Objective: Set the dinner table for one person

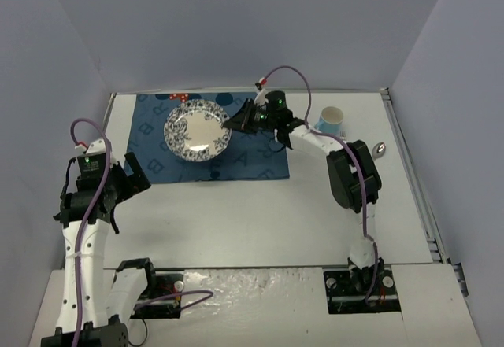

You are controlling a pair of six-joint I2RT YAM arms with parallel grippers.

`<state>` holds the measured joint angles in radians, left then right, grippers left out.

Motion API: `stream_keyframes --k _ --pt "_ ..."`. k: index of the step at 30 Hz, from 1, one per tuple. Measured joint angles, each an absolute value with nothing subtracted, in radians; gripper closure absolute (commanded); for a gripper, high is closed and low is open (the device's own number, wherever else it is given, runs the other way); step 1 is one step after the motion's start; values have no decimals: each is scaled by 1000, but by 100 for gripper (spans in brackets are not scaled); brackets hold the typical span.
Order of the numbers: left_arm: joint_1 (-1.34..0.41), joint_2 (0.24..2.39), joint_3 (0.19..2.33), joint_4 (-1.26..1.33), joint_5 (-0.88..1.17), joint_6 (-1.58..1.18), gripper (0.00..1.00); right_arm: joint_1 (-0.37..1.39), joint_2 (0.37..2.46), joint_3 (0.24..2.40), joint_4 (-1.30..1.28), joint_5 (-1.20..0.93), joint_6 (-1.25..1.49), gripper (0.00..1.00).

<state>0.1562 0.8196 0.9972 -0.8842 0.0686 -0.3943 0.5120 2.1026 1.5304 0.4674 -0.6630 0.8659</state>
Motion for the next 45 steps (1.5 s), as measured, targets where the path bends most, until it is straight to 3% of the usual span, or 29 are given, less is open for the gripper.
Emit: stream_keyframes --k 16,32,34,37,38,42,45 --pt "145 876 773 -653 161 -405 3 460 2440 1744 506 -569 929 100" --pt "84 886 772 -622 161 -424 3 466 2553 1840 536 -537 986 100" --pt "79 887 772 -623 160 -424 3 466 2557 1842 535 -532 988 96" --pt "71 887 772 -626 158 -426 3 466 2568 1851 529 -527 990 58" --pt "67 887 772 -628 158 -427 3 466 2568 1851 527 -526 991 51" --pt "57 888 780 -647 155 -429 3 466 2555 1862 525 -509 954 29" --pt "49 891 803 -675 143 -429 3 470 2510 1857 455 -456 848 20"
